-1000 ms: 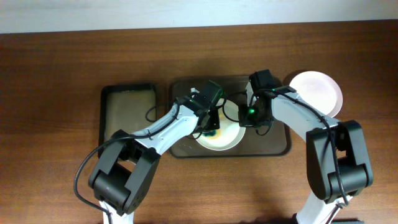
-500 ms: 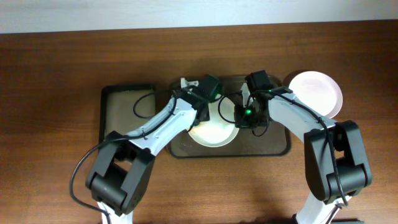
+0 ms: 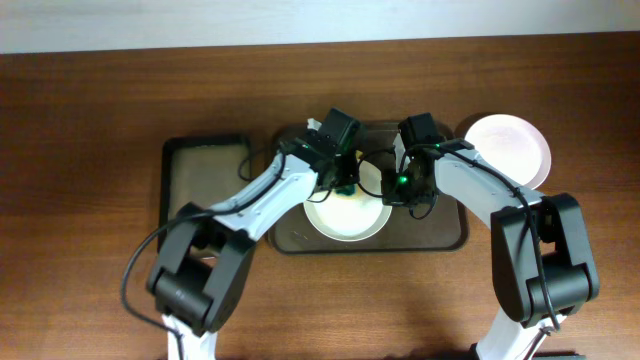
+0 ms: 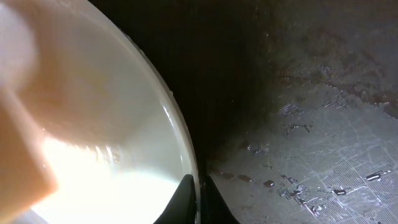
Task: Clean dirty plates on tray and stack at the side
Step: 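Scrub the cream plate with the sponge while the right gripper holds it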
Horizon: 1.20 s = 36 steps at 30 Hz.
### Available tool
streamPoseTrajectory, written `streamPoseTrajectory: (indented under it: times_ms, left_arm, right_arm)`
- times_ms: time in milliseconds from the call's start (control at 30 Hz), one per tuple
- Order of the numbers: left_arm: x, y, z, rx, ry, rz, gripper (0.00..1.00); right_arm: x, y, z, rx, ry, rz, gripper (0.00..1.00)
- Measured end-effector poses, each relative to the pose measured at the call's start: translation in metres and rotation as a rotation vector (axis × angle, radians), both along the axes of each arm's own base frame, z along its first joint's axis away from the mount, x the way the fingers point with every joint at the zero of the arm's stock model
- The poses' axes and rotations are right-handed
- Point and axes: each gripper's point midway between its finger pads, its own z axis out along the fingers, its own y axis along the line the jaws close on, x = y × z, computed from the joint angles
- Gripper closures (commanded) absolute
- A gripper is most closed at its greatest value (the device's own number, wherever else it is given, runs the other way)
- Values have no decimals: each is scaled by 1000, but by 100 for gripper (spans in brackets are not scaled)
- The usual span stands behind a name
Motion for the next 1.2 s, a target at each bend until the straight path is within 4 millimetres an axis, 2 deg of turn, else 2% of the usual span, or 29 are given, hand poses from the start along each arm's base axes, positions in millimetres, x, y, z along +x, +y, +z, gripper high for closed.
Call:
streamPoseTrajectory:
  times_ms: [100,200,300,433,533,600,667,767,867,933,1033,1200]
  left_arm:
    - [1,-15,-17,-55,29,-28,100]
    - [3,-23,-21,-95,43,-41,100]
    - [3,-21,-23,-85,54,-43,100]
    - [-1,0,-27,32,73,-3,100]
    - [-6,29,-27,177,71,42,100]
    - [-9,55,-23,299,63,78,100]
    - [-10,71,-18,360,52,99,100]
    - [-8,83,-8,394,25,118,100]
    - [-1,91,13,369,-16,149,100]
    - [4,90,22,315,-25,159,100]
    - [3,76,24,208,6,135,100]
    - [-17,36,20,63,92,36,100]
  right_arm:
    - [0,-1,0,-4,0,-2,96]
    - [1,-3,-1,-12,-1,-9,96]
    - [1,-4,-1,-12,-1,-11,96]
    - [1,-4,0,-9,-2,-10,96]
    - [1,2,0,5,-3,2,96]
    - [0,6,1,17,-3,11,96]
    - [0,9,2,31,-5,16,96]
    - [-1,12,2,43,-3,22,96]
    - [-3,6,1,20,6,13,96]
    - [-2,3,0,13,5,7,96]
    - [-1,2,0,8,4,5,96]
    - [-1,2,0,6,3,5,96]
